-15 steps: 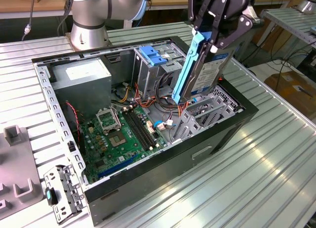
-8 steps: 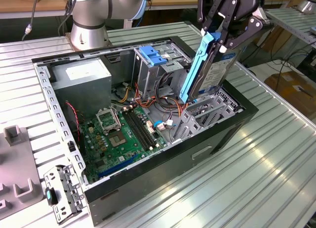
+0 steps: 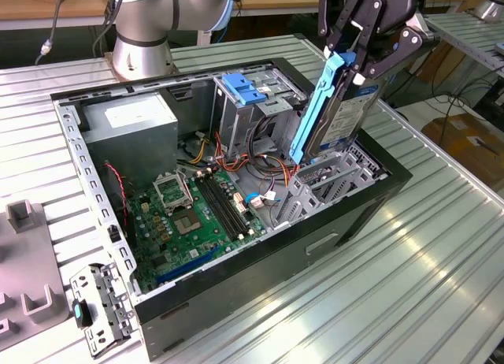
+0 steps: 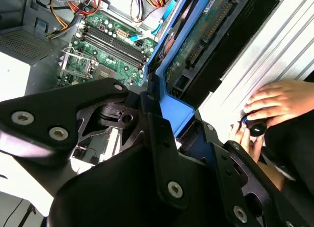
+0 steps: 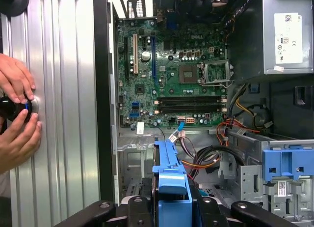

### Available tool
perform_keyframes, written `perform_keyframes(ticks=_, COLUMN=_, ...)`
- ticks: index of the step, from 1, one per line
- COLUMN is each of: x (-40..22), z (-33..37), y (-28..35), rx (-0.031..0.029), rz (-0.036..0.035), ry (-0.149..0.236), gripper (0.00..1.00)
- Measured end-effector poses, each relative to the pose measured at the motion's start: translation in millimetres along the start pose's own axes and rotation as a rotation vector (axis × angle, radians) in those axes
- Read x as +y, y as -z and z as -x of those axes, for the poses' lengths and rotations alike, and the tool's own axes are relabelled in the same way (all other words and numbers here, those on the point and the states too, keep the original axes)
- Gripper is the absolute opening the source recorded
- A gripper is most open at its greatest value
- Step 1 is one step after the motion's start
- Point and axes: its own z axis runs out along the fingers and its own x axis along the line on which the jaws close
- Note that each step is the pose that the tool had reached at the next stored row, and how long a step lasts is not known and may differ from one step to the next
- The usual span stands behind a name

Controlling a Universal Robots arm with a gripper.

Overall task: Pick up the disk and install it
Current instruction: 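Insert the disk into the insertion slot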

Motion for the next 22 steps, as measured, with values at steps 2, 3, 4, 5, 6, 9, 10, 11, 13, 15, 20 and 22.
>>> perform_keyframes(ticks=2, x=0.0, z=0.0, y=0.0, rx=0.0, rz=0.0, ry=0.0, gripper=0.37)
perform_keyframes(ticks=3, x=0.0, z=0.0, y=0.0, rx=0.0001, rz=0.0, ry=0.0, gripper=0.37)
perform_keyframes(ticks=4, x=0.0, z=-0.1, y=0.0, rx=0.0001, rz=0.0, ry=0.0, gripper=0.37)
perform_keyframes(ticks=5, x=0.0, z=-0.1, y=0.0, rx=0.0, rz=0.0, ry=0.0, gripper=0.37)
perform_keyframes(ticks=6, x=0.0, z=-0.1, y=0.0, rx=0.0001, rz=0.0, ry=0.0, gripper=0.37)
perform_keyframes(ticks=9, x=-0.6, z=-0.7, y=-0.6, rx=-0.0008, rz=0.0001, ry=0.0, gripper=0.37)
perform_keyframes(ticks=10, x=-0.9, z=-3.4, y=-1.3, rx=-0.0006, rz=0.0002, ry=0.0, gripper=0.37)
perform_keyframes(ticks=11, x=-1.3, z=-5.5, y=-2.1, rx=-0.0008, rz=0.0002, ry=0.0, gripper=0.37)
perform_keyframes(ticks=13, x=-3.2, z=-8.6, y=-5.3, rx=-0.001, rz=0.0002, ry=0.0, gripper=0.37)
perform_keyframes(ticks=15, x=-6.0, z=-9.1, y=-9.0, rx=-0.0007, rz=0.0002, ry=0.0, gripper=0.37)
perform_keyframes(ticks=20, x=-15.8, z=-8.7, y=-17.2, rx=-0.0006, rz=0.0002, ry=0.001, gripper=0.37)
perform_keyframes(ticks=22, x=-16.0, z=-8.7, y=-20.0, rx=-0.0008, rz=0.0002, ry=0.004, gripper=0.37)
